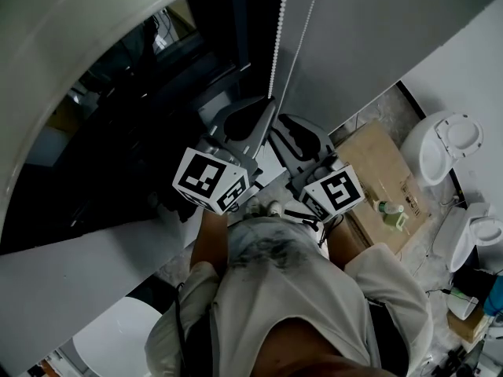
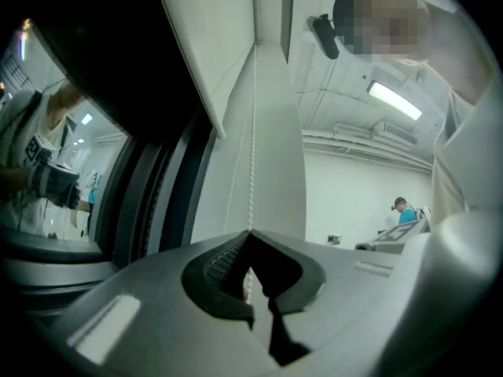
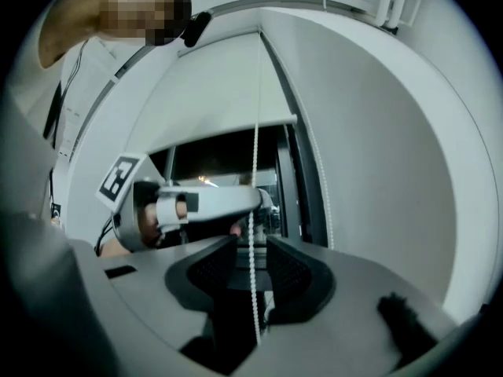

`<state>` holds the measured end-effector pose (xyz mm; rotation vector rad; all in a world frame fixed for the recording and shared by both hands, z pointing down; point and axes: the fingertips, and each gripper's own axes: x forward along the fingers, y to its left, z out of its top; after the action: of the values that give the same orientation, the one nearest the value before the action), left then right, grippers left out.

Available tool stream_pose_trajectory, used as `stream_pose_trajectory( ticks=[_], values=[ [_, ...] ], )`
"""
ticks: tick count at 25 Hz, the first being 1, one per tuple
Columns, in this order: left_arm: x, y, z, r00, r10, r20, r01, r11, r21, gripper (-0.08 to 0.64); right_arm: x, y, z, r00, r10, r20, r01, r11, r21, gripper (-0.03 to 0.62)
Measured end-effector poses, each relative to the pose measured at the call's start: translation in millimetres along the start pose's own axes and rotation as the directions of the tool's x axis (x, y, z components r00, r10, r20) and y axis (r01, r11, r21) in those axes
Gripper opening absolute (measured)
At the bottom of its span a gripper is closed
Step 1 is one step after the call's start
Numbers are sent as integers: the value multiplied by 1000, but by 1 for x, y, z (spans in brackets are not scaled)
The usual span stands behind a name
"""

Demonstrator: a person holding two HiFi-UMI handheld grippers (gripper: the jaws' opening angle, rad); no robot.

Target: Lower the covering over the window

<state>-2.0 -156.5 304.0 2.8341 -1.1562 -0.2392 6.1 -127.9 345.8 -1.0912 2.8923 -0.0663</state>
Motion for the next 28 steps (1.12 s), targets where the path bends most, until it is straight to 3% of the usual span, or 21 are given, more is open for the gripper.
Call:
stream_pose_trajectory(
  ticks=[5, 15, 28],
  values=[
    [-2, 7, -26, 999, 18, -46, -20, 999, -33, 8, -8, -8, 42, 995, 6, 104, -5, 1000, -16, 133],
    [0, 7, -57, 993, 33, -113, -40, 997, -60, 8, 1, -16, 112, 970, 63, 235, -31, 990, -134, 137],
    [-5, 4, -91, 983, 37, -182, -55, 994, -92, 8, 32, -14, 118, 972, 89, 217, -53, 985, -166, 123]
  ],
)
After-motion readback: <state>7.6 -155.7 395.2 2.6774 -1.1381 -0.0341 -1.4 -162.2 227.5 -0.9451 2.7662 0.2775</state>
